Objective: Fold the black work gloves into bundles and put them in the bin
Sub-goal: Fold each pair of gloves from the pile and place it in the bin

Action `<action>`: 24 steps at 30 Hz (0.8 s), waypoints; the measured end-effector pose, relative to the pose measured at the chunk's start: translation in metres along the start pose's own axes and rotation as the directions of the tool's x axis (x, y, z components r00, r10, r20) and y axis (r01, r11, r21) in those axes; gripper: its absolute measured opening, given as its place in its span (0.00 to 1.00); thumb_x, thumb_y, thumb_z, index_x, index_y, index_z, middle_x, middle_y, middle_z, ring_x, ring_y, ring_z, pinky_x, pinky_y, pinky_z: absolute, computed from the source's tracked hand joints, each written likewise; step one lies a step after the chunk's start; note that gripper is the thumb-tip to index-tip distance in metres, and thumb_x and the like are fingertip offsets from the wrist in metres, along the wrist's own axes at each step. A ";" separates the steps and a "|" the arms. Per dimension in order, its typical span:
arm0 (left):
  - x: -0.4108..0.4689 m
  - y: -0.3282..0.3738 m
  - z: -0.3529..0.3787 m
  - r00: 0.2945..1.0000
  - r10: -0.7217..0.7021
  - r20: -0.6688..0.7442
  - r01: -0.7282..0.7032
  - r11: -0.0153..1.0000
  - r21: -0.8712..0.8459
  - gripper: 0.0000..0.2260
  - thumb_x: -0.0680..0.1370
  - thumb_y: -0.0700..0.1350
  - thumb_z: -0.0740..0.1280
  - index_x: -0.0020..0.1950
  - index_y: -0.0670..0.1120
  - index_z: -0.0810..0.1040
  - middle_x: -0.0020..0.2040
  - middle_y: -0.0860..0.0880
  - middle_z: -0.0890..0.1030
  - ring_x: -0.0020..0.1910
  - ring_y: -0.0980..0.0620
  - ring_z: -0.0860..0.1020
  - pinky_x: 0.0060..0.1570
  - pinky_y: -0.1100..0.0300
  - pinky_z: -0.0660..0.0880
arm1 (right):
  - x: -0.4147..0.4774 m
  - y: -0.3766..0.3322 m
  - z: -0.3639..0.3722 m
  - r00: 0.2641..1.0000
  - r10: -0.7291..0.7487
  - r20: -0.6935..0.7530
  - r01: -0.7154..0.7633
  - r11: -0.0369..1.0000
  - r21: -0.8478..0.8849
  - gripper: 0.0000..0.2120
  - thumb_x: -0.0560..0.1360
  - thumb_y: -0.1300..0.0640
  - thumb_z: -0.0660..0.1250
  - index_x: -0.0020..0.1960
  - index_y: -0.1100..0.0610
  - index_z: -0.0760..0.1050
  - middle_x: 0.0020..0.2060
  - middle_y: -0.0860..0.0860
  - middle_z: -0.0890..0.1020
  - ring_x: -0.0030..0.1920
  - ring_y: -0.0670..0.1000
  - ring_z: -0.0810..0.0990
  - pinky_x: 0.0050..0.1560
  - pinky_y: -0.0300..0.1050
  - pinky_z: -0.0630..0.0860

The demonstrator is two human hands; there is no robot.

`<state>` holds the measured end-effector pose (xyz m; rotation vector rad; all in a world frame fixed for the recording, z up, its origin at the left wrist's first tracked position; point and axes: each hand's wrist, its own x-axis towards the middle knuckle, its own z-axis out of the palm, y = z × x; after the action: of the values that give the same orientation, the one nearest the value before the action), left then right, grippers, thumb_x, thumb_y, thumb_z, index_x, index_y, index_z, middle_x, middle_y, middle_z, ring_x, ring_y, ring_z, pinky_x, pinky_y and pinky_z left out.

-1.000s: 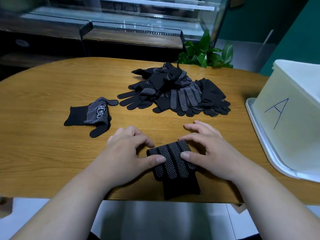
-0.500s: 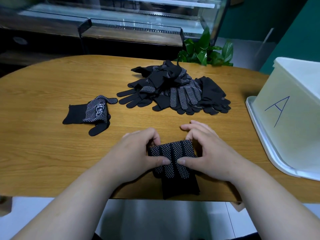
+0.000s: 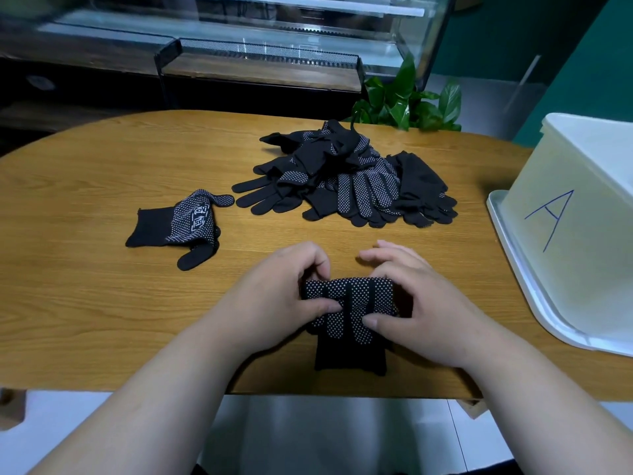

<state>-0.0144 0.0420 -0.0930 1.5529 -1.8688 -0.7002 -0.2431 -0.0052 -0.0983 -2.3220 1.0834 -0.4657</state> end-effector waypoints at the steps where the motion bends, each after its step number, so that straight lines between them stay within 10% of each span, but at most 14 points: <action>1: -0.001 0.000 0.000 1.000 0.018 -0.005 -0.018 1.000 0.007 0.17 0.68 0.50 0.79 0.44 0.55 0.71 0.43 0.57 0.77 0.44 0.59 0.74 0.41 0.64 0.70 | -0.001 0.000 0.002 1.000 -0.015 -0.027 0.016 1.000 0.002 0.11 0.68 0.42 0.73 0.47 0.40 0.74 0.68 0.34 0.70 0.77 0.37 0.55 0.74 0.44 0.56; 17: -0.022 -0.010 -0.011 0.969 0.231 0.092 -0.225 0.972 -0.069 0.16 0.67 0.44 0.77 0.49 0.60 0.77 0.50 0.58 0.76 0.49 0.52 0.78 0.47 0.50 0.76 | -0.012 -0.002 0.014 0.963 -0.234 -0.137 0.215 0.966 -0.142 0.14 0.67 0.58 0.71 0.47 0.46 0.70 0.58 0.43 0.80 0.72 0.47 0.70 0.66 0.53 0.72; 24: -0.027 -0.004 -0.012 0.956 0.251 0.155 -0.269 0.957 0.112 0.18 0.67 0.51 0.80 0.51 0.62 0.78 0.51 0.64 0.74 0.55 0.63 0.72 0.54 0.66 0.69 | -0.014 -0.004 0.016 0.953 -0.273 -0.128 0.233 0.937 -0.260 0.23 0.61 0.66 0.68 0.50 0.46 0.72 0.60 0.43 0.79 0.71 0.47 0.69 0.70 0.46 0.66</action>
<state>0.0008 0.0673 -0.0913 1.3279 -2.2135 -0.5875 -0.2413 0.0130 -0.1097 -2.6986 0.9604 -0.6633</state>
